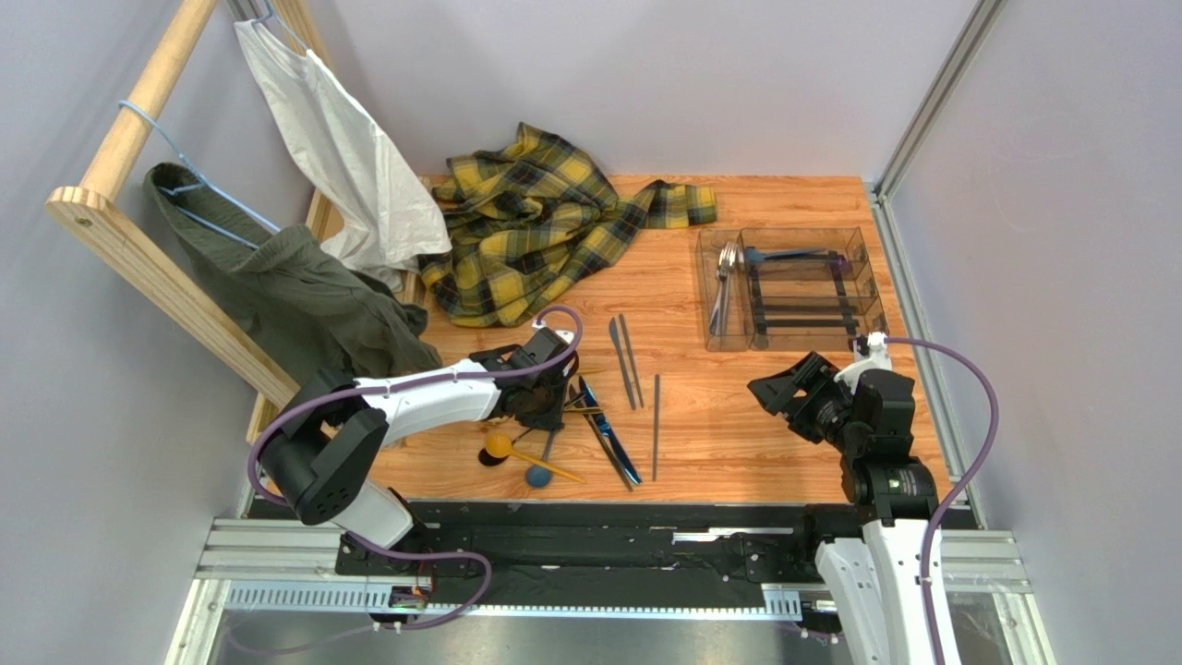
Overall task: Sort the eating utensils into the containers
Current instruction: Pick up the spoon from the center of the board.
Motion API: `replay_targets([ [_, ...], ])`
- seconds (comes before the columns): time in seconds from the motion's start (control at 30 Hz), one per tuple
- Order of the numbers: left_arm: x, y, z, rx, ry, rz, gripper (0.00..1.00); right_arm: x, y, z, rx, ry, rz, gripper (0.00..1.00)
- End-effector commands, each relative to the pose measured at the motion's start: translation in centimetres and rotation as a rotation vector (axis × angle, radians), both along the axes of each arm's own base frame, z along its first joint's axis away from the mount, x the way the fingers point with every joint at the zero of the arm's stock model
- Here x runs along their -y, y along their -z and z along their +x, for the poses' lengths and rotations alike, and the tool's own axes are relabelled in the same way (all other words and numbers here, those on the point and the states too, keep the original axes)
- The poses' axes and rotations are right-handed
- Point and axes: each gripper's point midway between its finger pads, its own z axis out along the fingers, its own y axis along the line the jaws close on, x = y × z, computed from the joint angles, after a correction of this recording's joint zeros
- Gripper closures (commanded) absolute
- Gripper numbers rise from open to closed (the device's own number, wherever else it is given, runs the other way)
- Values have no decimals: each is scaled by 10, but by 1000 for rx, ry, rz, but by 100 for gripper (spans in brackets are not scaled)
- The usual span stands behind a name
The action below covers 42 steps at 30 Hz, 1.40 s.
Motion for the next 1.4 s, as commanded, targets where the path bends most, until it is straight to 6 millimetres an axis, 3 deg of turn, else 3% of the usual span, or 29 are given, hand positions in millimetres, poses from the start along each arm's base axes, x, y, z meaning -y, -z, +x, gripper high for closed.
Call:
replay_targets([
  [0.0,13,-10,8,9,17,-37,96,-1,0,4,19,6,15,32],
  [0.03,14,-11,8,3,21,-34,100,-1,2,4,15,9,15,32],
  [0.23,25,-33,21,46,45,-63,100,-2,5,5,12,6,24,33],
  [0.57,50,-110,51,197,107,-146,100,-6,-20,14,70,-13,42,33],
  [0.97,49,-166,68,363,103,-183,100,-29,-31,13,105,-114,153,32],
  [1.17,68,-172,62,320,70,-316,100,-35,-40,10,137,-135,190,31],
  [1.37,95,-182,49,284,147,-473,100,-59,-45,1,152,-240,211,31],
])
